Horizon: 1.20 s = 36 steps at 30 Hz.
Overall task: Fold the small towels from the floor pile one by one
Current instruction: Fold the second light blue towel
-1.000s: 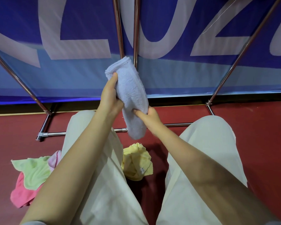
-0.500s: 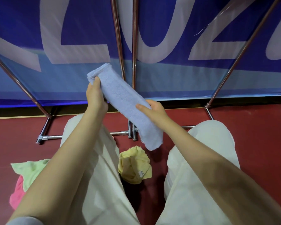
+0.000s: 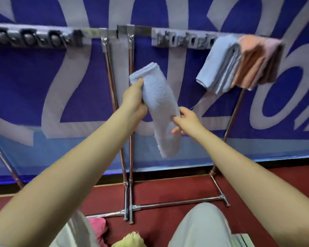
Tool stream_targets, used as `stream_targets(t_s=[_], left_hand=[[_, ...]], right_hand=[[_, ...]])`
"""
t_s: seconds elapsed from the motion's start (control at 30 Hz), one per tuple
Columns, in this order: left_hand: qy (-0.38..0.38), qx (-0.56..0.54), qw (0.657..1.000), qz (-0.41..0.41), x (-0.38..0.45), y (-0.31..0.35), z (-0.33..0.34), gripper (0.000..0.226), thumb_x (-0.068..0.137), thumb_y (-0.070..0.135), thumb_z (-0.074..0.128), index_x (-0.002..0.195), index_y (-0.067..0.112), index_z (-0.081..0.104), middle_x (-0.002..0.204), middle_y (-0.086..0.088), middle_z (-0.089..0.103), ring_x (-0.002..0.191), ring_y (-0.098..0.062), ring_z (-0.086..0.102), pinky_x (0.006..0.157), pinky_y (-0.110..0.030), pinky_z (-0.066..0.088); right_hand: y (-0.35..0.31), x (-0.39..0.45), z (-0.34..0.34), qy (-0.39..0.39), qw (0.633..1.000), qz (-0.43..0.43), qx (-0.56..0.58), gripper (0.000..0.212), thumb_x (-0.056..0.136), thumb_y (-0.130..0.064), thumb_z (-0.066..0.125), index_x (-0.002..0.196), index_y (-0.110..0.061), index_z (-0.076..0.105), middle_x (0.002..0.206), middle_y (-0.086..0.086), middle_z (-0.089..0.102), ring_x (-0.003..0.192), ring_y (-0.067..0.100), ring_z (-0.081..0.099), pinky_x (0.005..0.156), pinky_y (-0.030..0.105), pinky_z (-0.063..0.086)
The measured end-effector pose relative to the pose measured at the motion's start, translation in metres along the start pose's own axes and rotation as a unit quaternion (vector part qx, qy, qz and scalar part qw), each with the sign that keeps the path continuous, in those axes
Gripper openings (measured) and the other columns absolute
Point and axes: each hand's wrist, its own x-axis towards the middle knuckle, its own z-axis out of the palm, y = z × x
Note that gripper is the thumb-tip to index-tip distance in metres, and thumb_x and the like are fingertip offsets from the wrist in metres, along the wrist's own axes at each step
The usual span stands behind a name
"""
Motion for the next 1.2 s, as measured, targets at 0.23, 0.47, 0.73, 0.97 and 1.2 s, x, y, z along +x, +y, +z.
stream_targets(t_s=[0.23,0.47,0.73,0.97,1.2], left_hand=[[-0.043,0.046,0.994,0.090,0.033,0.047,0.113,0.042,0.088,0.004,0.051,0.129,0.010,0.057,0.120,-0.013,0.067,0.104,-0.028,0.067,0.089,-0.044,0.056],[-0.039,0.127,0.966,0.222,0.051,0.094,0.164,0.055,0.090,0.002,0.043,0.139,0.027,0.042,0.115,-0.005,0.059,0.079,-0.016,0.059,0.069,-0.030,0.053],[-0.014,0.252,0.927,0.279,0.087,0.106,0.160,0.039,0.086,0.003,0.046,0.118,0.023,0.056,0.098,-0.002,0.060,0.078,-0.022,0.063,0.057,-0.033,0.055],[-0.091,0.357,0.894,0.254,0.093,0.068,0.157,0.052,0.094,0.013,0.043,0.143,0.032,0.043,0.120,0.001,0.051,0.083,-0.016,0.063,0.056,-0.031,0.059],[-0.084,0.405,0.884,0.217,0.108,0.030,0.141,0.036,0.094,0.016,0.043,0.129,0.021,0.048,0.109,-0.004,0.053,0.065,-0.020,0.060,0.058,-0.036,0.061]], right_hand=[[-0.082,0.035,-0.082,-0.015,0.992,0.010,0.124,0.015,0.090,-0.033,0.062,0.099,-0.021,0.063,0.092,0.005,0.070,0.075,0.024,0.070,0.050,0.023,0.043],[-0.134,0.085,-0.133,-0.049,0.991,-0.053,0.113,0.018,0.091,-0.034,0.061,0.100,-0.019,0.062,0.090,0.006,0.073,0.083,0.028,0.072,0.051,0.020,0.048],[-0.149,0.136,-0.165,-0.116,0.990,-0.073,0.021,0.025,0.094,-0.033,0.055,0.113,-0.017,0.061,0.101,0.008,0.072,0.093,0.026,0.071,0.064,0.024,0.044],[-0.137,0.170,-0.203,-0.031,0.998,-0.015,-0.050,0.027,0.086,-0.023,0.065,0.109,-0.009,0.065,0.087,0.009,0.060,0.061,0.014,0.057,0.055,0.024,0.030],[-0.144,0.196,-0.212,0.019,0.992,0.019,-0.123,0.018,0.079,-0.030,0.071,0.085,-0.018,0.059,0.071,0.002,0.048,0.060,0.015,0.043,0.054,0.026,0.032]])
